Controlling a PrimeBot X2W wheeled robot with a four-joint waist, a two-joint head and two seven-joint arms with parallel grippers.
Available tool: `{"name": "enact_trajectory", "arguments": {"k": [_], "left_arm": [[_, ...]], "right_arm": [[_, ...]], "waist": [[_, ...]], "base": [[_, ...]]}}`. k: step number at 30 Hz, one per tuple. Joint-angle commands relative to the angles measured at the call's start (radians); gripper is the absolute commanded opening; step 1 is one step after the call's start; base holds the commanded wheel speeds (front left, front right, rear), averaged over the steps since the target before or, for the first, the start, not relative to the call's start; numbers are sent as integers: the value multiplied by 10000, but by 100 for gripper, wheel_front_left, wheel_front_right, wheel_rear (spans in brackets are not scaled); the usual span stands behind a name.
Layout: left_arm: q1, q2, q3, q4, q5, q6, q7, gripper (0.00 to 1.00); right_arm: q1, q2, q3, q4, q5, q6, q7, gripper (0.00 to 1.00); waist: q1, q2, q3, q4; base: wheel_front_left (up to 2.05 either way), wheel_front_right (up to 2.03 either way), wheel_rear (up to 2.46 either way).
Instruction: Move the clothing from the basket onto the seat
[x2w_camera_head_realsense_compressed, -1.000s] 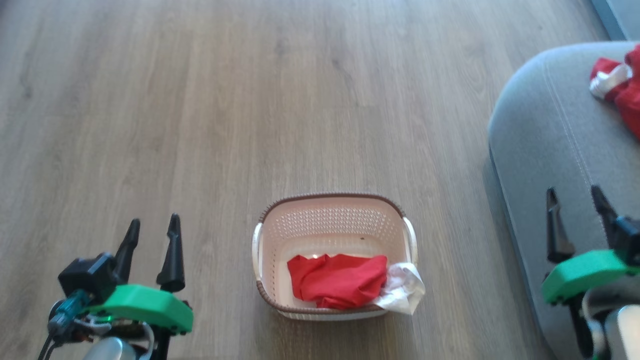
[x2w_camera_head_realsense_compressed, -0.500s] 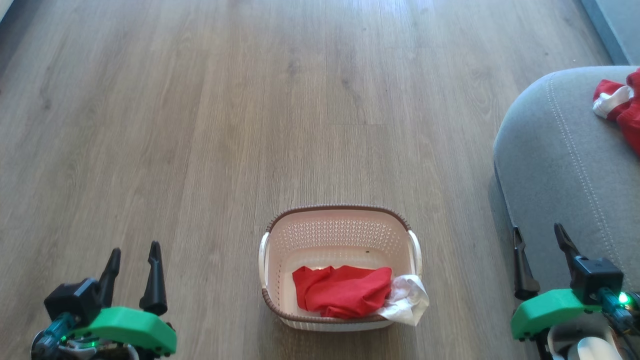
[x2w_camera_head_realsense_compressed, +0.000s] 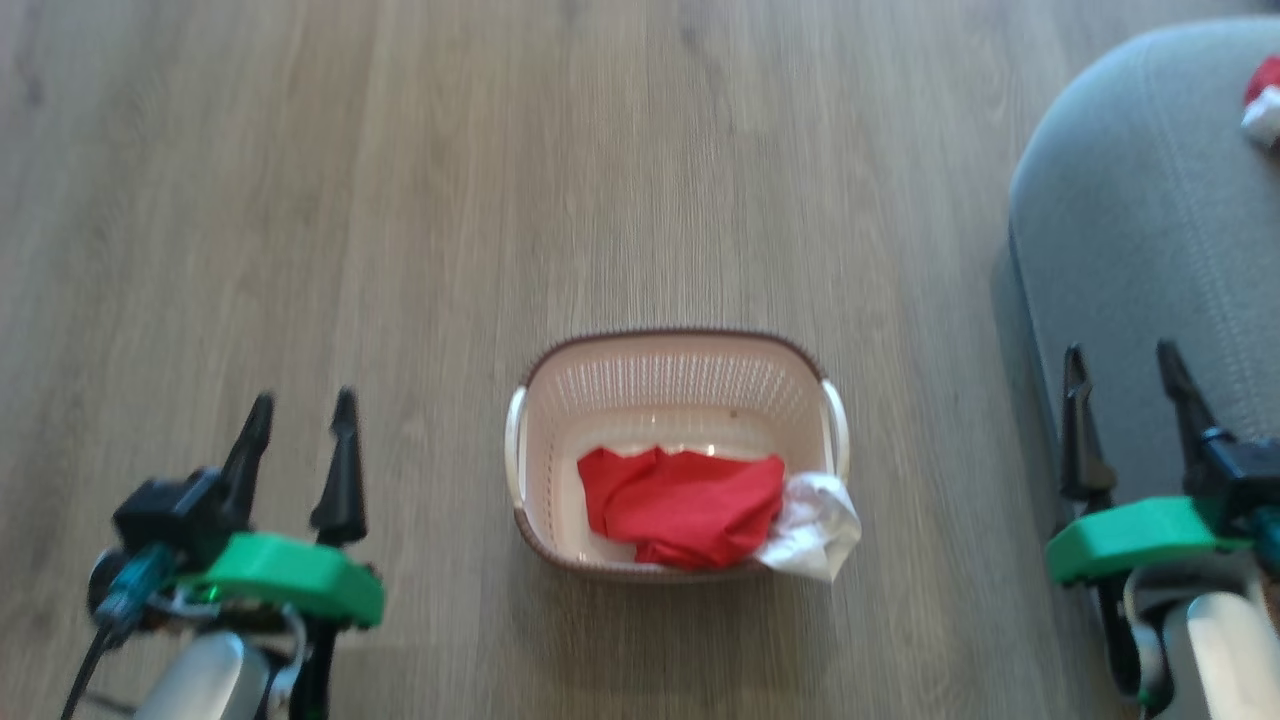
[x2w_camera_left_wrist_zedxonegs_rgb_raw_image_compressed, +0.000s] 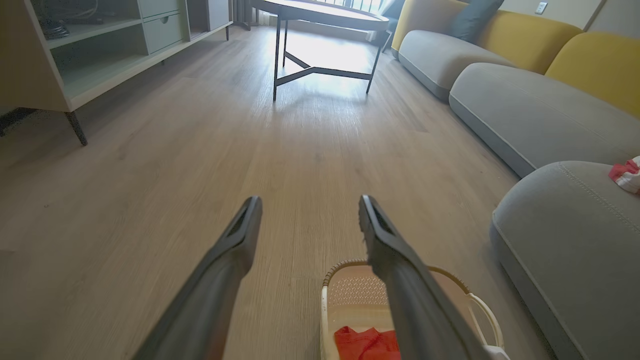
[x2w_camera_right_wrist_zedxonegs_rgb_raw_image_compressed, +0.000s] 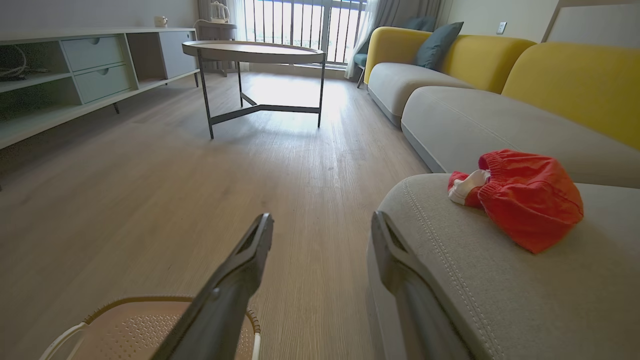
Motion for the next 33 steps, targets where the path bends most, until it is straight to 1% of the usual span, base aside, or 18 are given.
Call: {"name": "enact_trajectory", "arguments": {"k": [1, 5, 9, 13, 17, 22, 27, 33], "left_arm": [[-617, 114, 297, -315, 123, -89, -29, 100], [-1529, 4, -440, -208, 514, -519, 334, 100], [-2570, -113, -1372, 89, 977, -1236, 782, 100], [-3468, -213, -2180, 706, 1366, -1940, 1244, 100], [-4077, -445, -2855, 1538, 1617, -2413, 1664, 100], [-4587, -886, -3432, 2698, 1745, -2610, 2156, 100], [-5097, -1410, -3761, 3543, 1812, -2604, 2623, 100], [-5961, -1939, -4042, 4689, 2008, -2502, 3263, 100]], "right_arm": [[-320, -151, 103, -389, -43, 69, -138, 100], [-712, -147, -92, -726, 4, 69, -178, 100], [-1099, -104, -202, -945, 56, 69, -199, 100], [-1442, 2, -254, -1101, 121, 69, -207, 100], [-1664, 156, -326, -1236, 156, 69, -209, 100], [-1841, 321, -403, -1303, 219, 69, -210, 100], [-1931, 477, -503, -1373, 312, 69, -211, 100], [-2038, 644, -567, -1456, 478, 69, -211, 100]], "waist": [[1, -1, 625, -87], [1, -1, 1537, -244], [1, -1, 2357, -470], [1, -1, 2965, -816], [1, -1, 3349, -1217], [1, -1, 3604, -1745], [1, -1, 3919, -2237], [1, -1, 4594, -2756]], "base": [[0, 0, 0], [0, 0, 0], [0, 0, 0], [0, 0, 0], [0, 0, 0], [0, 0, 0], [0, 0, 0], [0, 0, 0]]}}
